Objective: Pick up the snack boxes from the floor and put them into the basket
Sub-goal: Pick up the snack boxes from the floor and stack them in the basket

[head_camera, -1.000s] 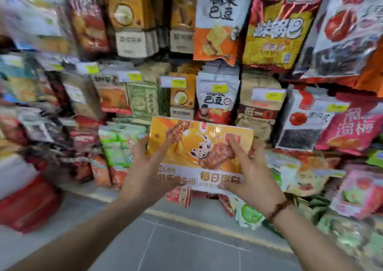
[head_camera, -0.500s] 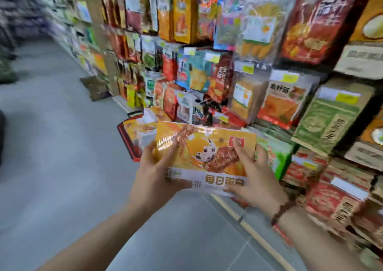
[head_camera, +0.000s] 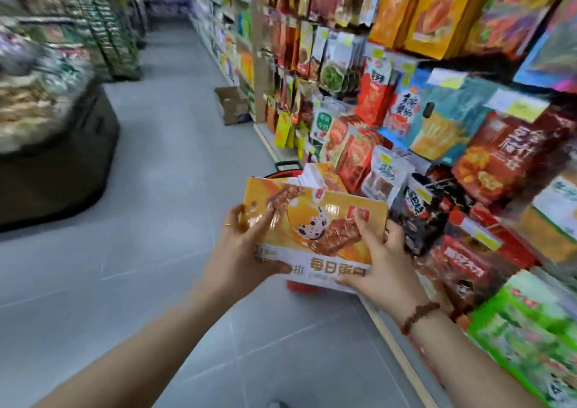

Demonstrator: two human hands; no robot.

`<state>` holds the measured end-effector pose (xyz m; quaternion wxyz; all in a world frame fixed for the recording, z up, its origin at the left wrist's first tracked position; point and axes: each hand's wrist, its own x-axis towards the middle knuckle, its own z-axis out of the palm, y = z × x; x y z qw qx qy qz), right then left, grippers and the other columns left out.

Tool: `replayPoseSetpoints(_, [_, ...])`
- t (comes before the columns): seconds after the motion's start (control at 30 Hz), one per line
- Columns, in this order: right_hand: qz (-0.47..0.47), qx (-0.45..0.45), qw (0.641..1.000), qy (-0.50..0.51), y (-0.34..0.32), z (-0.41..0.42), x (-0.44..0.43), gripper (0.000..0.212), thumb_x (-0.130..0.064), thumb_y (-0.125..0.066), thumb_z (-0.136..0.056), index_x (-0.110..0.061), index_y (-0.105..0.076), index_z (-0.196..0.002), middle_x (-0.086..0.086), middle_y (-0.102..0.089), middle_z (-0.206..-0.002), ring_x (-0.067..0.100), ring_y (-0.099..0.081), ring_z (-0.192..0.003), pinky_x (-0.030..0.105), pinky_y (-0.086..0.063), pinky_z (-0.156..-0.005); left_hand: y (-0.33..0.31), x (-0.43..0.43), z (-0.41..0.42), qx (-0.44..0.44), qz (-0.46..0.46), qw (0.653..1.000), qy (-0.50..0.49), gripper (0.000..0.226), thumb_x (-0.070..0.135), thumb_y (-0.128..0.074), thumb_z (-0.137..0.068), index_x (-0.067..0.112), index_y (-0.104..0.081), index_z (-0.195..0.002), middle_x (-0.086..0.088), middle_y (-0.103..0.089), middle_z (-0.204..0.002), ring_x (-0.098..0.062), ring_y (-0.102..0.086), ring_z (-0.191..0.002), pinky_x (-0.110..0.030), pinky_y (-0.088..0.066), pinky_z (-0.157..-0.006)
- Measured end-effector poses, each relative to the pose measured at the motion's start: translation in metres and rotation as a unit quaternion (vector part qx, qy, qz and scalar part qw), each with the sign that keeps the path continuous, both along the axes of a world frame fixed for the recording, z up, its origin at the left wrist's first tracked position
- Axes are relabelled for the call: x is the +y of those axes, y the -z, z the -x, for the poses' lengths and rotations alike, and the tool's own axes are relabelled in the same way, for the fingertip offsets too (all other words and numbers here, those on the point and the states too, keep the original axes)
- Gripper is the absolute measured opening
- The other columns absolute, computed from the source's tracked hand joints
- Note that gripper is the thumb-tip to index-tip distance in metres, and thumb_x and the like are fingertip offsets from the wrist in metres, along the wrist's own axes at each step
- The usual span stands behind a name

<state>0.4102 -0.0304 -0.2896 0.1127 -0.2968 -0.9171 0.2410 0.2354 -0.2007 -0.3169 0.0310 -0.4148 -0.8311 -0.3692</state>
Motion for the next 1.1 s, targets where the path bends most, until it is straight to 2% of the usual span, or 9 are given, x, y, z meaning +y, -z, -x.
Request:
replayPoseSetpoints(0.1, [0.017, 0.007, 0.999, -0.029, 0.002, 0.067, 0.029, 0.117, -0.038, -0.085, -0.063, -0.041, -0.003, -0.147, 0.000, -0.003, -0.148, 0.018, -0.021, -0.142, 0.015, -0.015, -0.107, -0.001, 0.022, 0.057, -0.013, 0.013, 1.000, -0.016, 0.110, 0.041, -0.091, -0.044, 0.031, -0.040, -0.140, -0.016, -0.024, -0.145, -0.034, -0.050, -0.121, -0.038, -0.048, -0.096])
replayPoseSetpoints(0.3, [0.029, -0.017, 0.998, -0.055, 0.010, 0.182, 0.070, 0.117, -0.043, -0.082, -0.064, -0.040, -0.002, -0.149, 0.002, -0.002, -0.148, 0.023, -0.028, -0.139, 0.027, -0.028, -0.110, 0.002, 0.057, 0.166, -0.009, 0.036, 0.999, -0.040, 0.110, 0.038, -0.092, -0.043, 0.028, -0.041, -0.140, -0.016, -0.025, -0.145, -0.031, -0.053, -0.117, -0.021, -0.037, -0.090])
replayPoseSetpoints(0.43, [0.050, -0.029, 0.997, -0.047, 0.024, 0.251, 0.097, 0.116, -0.042, -0.081, -0.066, -0.041, 0.001, -0.148, -0.001, 0.004, -0.150, 0.021, -0.023, -0.141, 0.026, -0.027, -0.111, 0.012, 0.084, 0.241, -0.011, 0.062, 0.998, -0.018, 0.106, 0.042, -0.089, -0.051, 0.031, -0.036, -0.142, -0.012, -0.020, -0.147, -0.030, -0.047, -0.123, -0.026, -0.040, -0.098])
replayPoseSetpoints(0.53, [0.053, -0.043, 0.997, -0.019, 0.039, 0.307, 0.117, 0.115, -0.044, -0.079, -0.069, -0.045, 0.006, -0.146, -0.001, 0.009, -0.150, 0.027, -0.031, -0.137, 0.029, -0.033, -0.107, 0.024, 0.114, 0.307, -0.021, 0.100, 0.995, 0.003, 0.103, 0.045, -0.085, -0.057, 0.036, -0.029, -0.144, -0.008, -0.013, -0.148, -0.028, -0.042, -0.128, -0.033, -0.043, -0.102])
replayPoseSetpoints(0.67, [0.071, -0.049, 0.996, 0.039, 0.057, 0.376, 0.143, 0.116, -0.044, -0.078, -0.070, -0.047, 0.012, -0.143, 0.001, 0.007, -0.149, 0.028, -0.039, -0.131, 0.031, -0.036, -0.105, 0.036, 0.160, 0.393, -0.010, 0.128, 0.990, 0.058, 0.104, 0.044, -0.084, -0.058, 0.036, -0.027, -0.145, -0.010, -0.012, -0.149, -0.031, -0.040, -0.129, -0.036, -0.043, -0.103])
replayPoseSetpoints(0.77, [0.104, -0.051, 0.989, 0.092, 0.071, 0.416, 0.160, 0.115, -0.045, -0.078, -0.069, -0.049, 0.011, -0.142, 0.002, 0.005, -0.150, 0.029, -0.035, -0.134, 0.037, -0.035, -0.107, 0.043, 0.195, 0.450, -0.006, 0.145, 0.982, 0.119, 0.103, 0.040, -0.087, -0.056, 0.029, -0.033, -0.143, -0.018, -0.018, -0.147, -0.036, -0.042, -0.127, -0.039, -0.044, -0.101])
replayPoseSetpoints(0.87, [0.125, -0.057, 0.981, 0.135, 0.084, 0.445, 0.180, 0.115, -0.048, -0.078, -0.068, -0.052, 0.011, -0.140, 0.002, 0.001, -0.150, 0.029, -0.038, -0.133, 0.041, -0.041, -0.105, 0.053, 0.237, 0.498, -0.013, 0.178, 0.969, 0.171, 0.104, 0.051, -0.083, -0.051, 0.033, -0.035, -0.142, -0.016, -0.021, -0.145, -0.037, -0.045, -0.123, -0.047, -0.051, -0.092])
replayPoseSetpoints(0.97, [0.145, -0.058, 0.971, 0.182, 0.099, 0.464, 0.200, 0.114, -0.047, -0.078, -0.069, -0.054, 0.013, -0.138, 0.004, -0.003, -0.148, 0.024, -0.051, -0.118, 0.033, -0.047, -0.097, 0.067, 0.284, 0.530, -0.018, 0.211, 0.952, 0.223, 0.106, 0.054, -0.083, -0.051, 0.038, -0.031, -0.142, -0.013, -0.018, -0.144, -0.036, -0.045, -0.121, -0.046, -0.051, -0.092])
replayPoseSetpoints(1.1, [0.167, -0.061, 0.958, 0.225, 0.120, 0.477, 0.235, 0.112, -0.043, -0.077, -0.071, -0.049, 0.009, -0.142, 0.004, -0.009, -0.144, 0.019, -0.046, -0.119, 0.025, -0.043, -0.097, 0.090, 0.345, 0.549, -0.020, 0.247, 0.930, 0.272, 0.107, 0.049, -0.084, -0.057, 0.035, -0.025, -0.145, -0.012, -0.014, -0.145, -0.033, -0.041, -0.125, -0.040, -0.045, -0.100])
